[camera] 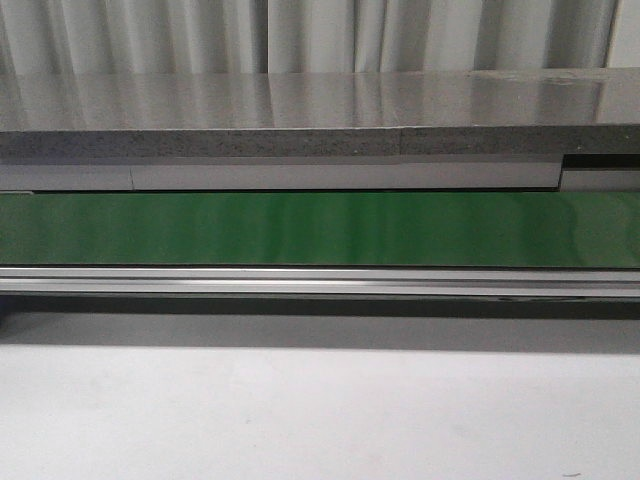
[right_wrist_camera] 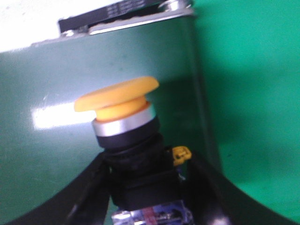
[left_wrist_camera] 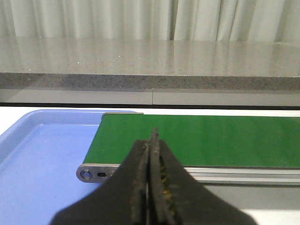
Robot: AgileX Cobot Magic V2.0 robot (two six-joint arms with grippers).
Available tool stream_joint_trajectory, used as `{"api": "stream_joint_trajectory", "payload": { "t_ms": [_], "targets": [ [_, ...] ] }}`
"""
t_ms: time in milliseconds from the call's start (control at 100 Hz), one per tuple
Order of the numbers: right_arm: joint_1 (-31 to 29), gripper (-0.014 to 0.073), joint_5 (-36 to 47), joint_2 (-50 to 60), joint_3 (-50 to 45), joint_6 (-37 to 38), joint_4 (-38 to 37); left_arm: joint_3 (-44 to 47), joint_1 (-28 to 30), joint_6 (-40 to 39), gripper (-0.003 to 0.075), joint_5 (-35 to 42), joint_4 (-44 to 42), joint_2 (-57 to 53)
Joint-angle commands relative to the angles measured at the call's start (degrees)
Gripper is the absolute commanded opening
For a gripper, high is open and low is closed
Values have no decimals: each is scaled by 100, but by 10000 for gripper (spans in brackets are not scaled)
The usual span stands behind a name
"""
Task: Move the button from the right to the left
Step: 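Lift the button and set it on the belt end nearest the right gripper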
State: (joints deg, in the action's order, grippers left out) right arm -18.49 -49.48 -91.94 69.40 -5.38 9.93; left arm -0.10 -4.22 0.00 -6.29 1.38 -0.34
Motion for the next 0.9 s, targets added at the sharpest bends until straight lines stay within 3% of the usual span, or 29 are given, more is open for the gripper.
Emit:
{"api": "stream_joint_trajectory", "payload": {
  "t_ms": [0, 190, 260, 450, 520, 890],
  "targets": [
    [82, 185, 259, 174, 14, 236, 55, 258, 11, 0, -20, 423, 37, -176],
    [149, 191, 258, -33, -43, 405, 85, 258, 11, 0, -20, 423, 37, -176],
    [149, 231, 247, -93, -43, 405, 85, 258, 11, 0, -20, 423, 37, -176],
    [151, 554, 252, -137, -43, 405, 85, 258, 11, 0, -20, 423, 37, -176],
    [156, 630, 252, -109, -43, 405, 97, 258, 11, 0, -20, 423, 37, -176],
    [516, 647, 189, 860, -43, -130, 168, 258, 11, 0, -20, 423, 37, -176]
  ]
}}
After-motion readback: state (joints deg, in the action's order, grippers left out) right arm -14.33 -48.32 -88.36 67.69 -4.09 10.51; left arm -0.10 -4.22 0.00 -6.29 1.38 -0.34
